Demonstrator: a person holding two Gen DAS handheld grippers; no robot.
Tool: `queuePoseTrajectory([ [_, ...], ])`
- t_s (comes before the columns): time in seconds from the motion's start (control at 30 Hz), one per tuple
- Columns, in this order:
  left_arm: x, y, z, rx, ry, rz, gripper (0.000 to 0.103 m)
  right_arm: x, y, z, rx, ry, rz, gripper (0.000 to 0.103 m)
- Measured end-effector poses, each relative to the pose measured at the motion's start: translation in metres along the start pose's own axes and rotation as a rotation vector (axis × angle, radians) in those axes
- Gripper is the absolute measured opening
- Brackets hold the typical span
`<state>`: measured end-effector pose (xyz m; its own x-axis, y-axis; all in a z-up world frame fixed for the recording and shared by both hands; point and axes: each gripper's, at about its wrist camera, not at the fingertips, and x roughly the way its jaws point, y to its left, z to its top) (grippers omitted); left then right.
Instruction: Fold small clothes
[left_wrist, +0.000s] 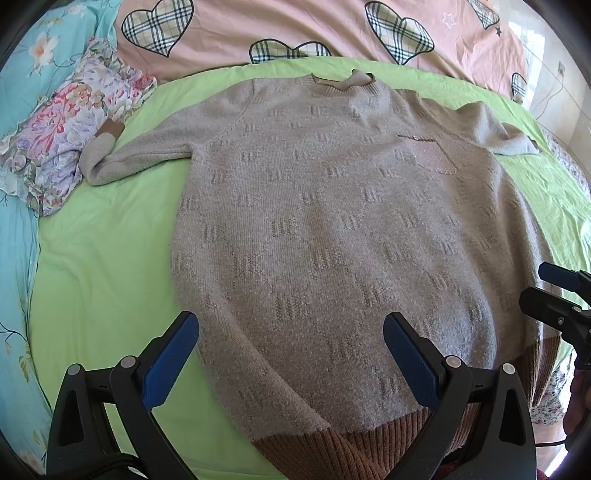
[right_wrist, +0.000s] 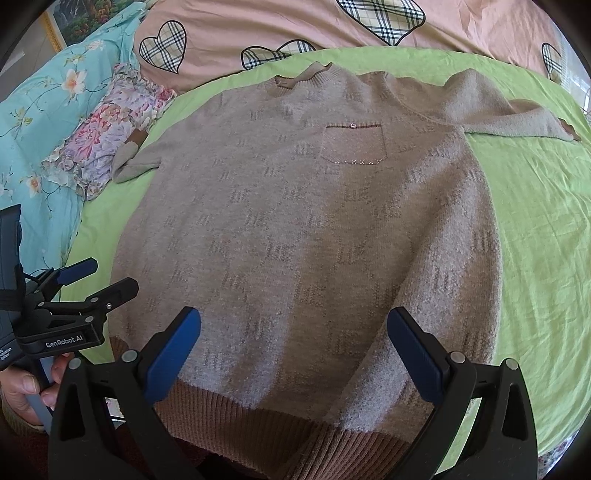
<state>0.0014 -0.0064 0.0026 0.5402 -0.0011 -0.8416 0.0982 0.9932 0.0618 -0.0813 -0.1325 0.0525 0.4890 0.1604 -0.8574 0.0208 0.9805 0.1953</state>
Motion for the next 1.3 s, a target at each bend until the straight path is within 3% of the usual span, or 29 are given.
queuePoseTrajectory([
  [0.63, 0.004, 0.001, 0.002, -0.001, 0.004, 0.001, 0.100, 0.000, 0.000, 0.001, 0.043, 0.010, 0.051, 0.101],
  [0.83, 0.009, 0.002, 0.005, -0.006, 0.011, -0.009, 0.100, 0.003, -0.004, 0.002, 0.027, 0.016, 0.021, 0.101],
  [1.0, 0.017, 0.003, 0.012, -0.018, 0.025, -0.011, 0.100, 0.004, -0.016, 0.008, 0.025, -0.027, -0.016, 0.101],
  [1.3, 0.036, 0.005, 0.029, -0.016, 0.071, 0.002, 0.100, 0.000, -0.064, 0.019, 0.142, -0.126, 0.018, 0.101],
])
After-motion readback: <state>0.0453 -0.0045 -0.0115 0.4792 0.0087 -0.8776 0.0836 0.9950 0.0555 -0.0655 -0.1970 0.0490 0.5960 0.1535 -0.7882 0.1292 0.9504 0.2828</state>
